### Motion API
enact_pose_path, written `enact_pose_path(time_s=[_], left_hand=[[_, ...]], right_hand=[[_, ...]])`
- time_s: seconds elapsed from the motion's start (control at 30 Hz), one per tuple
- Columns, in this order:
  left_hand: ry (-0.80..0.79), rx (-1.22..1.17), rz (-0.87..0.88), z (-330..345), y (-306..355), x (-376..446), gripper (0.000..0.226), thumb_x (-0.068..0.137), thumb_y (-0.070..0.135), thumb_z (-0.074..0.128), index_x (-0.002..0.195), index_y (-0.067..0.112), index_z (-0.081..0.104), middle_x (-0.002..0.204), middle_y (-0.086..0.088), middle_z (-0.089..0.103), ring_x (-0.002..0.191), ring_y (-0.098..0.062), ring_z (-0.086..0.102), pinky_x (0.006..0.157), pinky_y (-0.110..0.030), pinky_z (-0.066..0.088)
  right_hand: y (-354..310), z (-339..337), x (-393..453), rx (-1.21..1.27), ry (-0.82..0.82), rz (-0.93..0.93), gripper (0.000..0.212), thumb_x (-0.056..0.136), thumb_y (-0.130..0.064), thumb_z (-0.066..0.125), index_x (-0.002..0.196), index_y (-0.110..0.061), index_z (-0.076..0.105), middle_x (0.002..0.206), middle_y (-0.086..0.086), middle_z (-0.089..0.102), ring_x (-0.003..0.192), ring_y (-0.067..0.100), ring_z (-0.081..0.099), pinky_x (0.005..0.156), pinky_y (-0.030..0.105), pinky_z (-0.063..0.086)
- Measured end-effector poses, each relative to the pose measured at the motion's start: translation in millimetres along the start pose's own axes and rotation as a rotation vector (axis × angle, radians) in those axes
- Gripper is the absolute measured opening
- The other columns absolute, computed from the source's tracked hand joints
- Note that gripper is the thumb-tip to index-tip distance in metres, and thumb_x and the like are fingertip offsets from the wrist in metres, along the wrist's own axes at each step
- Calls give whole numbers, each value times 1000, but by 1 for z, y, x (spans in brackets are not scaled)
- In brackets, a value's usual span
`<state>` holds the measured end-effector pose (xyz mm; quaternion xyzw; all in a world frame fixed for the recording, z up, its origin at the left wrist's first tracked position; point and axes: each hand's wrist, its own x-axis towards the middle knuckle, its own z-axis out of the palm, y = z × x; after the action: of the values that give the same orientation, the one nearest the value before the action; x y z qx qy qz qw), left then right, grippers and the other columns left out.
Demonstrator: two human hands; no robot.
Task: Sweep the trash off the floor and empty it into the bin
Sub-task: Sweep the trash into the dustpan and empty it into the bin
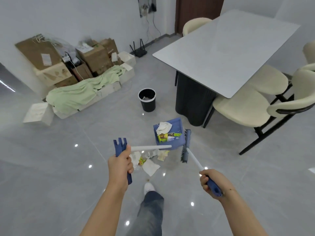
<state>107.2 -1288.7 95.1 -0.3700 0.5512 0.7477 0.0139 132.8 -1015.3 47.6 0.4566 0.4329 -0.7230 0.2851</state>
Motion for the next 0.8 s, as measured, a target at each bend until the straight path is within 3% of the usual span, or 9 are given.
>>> enact_pose_path(time_s=[0.43,0.8], left_hand=[[19,-137,-16,108,120,180,22,90,20,64,74,13,51,40,8,32,32,-4,24,32,-15,22],[98,-387,16,193,154,267,23,93,19,58,72,16,52,39,10,31,30,-3,25,30,-15,22]], right_hand=[[-176,111,70,-87,-31,-9,21,94,-5,48,75,-11,41,47,0,43,29,7,42,27,17,32],[-338,146,153,-162,-162,127,23,95,-8,46,72,-8,47,45,4,51,29,11,49,29,16,37]])
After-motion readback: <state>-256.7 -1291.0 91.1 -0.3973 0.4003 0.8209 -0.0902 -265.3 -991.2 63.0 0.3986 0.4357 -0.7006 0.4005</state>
